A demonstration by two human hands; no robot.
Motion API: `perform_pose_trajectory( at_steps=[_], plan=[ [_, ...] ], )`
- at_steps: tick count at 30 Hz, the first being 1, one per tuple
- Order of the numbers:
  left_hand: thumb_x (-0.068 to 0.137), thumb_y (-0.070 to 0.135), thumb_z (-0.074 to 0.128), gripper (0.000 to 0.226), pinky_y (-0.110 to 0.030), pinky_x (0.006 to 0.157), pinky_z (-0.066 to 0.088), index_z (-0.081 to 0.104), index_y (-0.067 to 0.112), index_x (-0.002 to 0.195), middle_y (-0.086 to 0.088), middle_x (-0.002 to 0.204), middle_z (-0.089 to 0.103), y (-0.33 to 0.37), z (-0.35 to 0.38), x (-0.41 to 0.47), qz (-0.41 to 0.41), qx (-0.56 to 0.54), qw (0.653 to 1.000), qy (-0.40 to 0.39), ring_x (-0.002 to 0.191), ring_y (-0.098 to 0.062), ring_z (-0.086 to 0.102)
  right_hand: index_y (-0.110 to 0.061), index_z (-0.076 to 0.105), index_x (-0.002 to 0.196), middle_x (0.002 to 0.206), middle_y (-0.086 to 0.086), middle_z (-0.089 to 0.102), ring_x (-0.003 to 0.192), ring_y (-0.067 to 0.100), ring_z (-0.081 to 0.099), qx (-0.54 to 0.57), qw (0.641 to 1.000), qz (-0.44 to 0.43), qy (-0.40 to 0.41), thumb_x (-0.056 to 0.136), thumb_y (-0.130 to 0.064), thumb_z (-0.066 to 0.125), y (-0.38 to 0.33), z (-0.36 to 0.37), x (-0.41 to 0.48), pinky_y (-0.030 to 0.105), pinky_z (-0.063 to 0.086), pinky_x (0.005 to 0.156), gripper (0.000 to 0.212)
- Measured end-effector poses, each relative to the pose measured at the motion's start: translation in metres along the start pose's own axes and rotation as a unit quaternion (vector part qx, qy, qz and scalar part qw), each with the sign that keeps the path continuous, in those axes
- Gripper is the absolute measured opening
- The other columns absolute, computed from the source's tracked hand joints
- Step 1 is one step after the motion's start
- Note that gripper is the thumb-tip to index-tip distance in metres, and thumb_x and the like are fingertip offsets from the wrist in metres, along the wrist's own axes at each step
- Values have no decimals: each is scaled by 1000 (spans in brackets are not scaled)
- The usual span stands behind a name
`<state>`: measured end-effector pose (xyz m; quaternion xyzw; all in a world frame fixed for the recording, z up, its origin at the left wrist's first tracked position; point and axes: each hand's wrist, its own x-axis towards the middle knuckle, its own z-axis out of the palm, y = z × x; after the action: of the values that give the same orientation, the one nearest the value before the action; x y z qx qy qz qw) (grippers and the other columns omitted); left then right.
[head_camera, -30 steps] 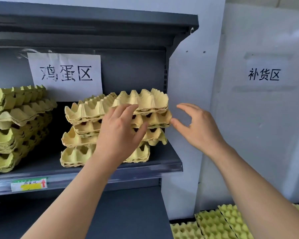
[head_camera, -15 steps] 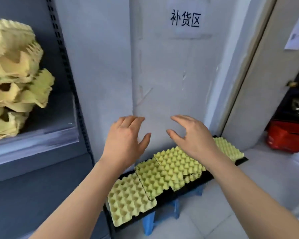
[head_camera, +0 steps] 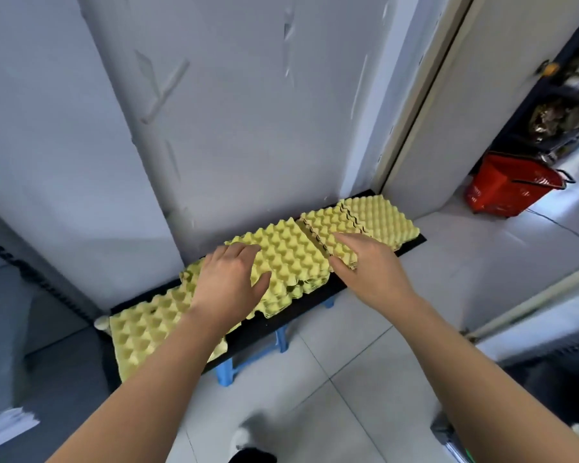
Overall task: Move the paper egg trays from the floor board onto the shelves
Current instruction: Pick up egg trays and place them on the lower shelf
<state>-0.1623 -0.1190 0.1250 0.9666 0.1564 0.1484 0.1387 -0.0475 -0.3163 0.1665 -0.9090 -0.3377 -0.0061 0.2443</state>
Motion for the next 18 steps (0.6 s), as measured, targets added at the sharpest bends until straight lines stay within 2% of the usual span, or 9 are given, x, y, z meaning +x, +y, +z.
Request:
perform_pose_trajectory(
  at_steps=[5, 10, 13, 18],
  plan=[
    [90, 42, 56, 52, -39, 103, 34, 49, 17, 135, -3, 134, 53, -13, 65, 51, -50, 1, 996, -68, 125, -26, 45, -6, 61, 118, 113, 13, 65, 108, 29, 57, 11, 998, 42, -36, 88, -21, 64, 55, 37, 55, 43, 47, 90, 33],
    [91, 44, 53, 56, -39, 101, 36, 41, 20, 140, -1, 140, 46, -33, 131, 103, -118, -12, 981, -153, 126, -25, 42, -13, 52, 134, 134, 5, 54, 124, 19, 47, 34, 993, 80, -78, 91, -27, 59, 109, 85, 115, 37, 41, 101, 45],
    [91, 45, 52, 60, -39, 101, 39, 35, 21, 144, 0, 143, 40, -44, 171, 126, -158, -16, 966, -202, 129, -24, 39, -15, 50, 135, 131, 6, 55, 120, 19, 50, 53, 988, 109, -100, 91, -26, 61, 140, 118, 143, 33, 41, 98, 47],
    [90, 47, 54, 67, -40, 93, 45, 27, 22, 146, -2, 147, 31, -62, 235, 146, -228, -27, 941, -249, 128, -27, 40, -13, 46, 138, 137, 5, 51, 124, 19, 46, 48, 980, 120, -149, 91, -30, 60, 188, 181, 179, 30, 38, 97, 52]
  ],
)
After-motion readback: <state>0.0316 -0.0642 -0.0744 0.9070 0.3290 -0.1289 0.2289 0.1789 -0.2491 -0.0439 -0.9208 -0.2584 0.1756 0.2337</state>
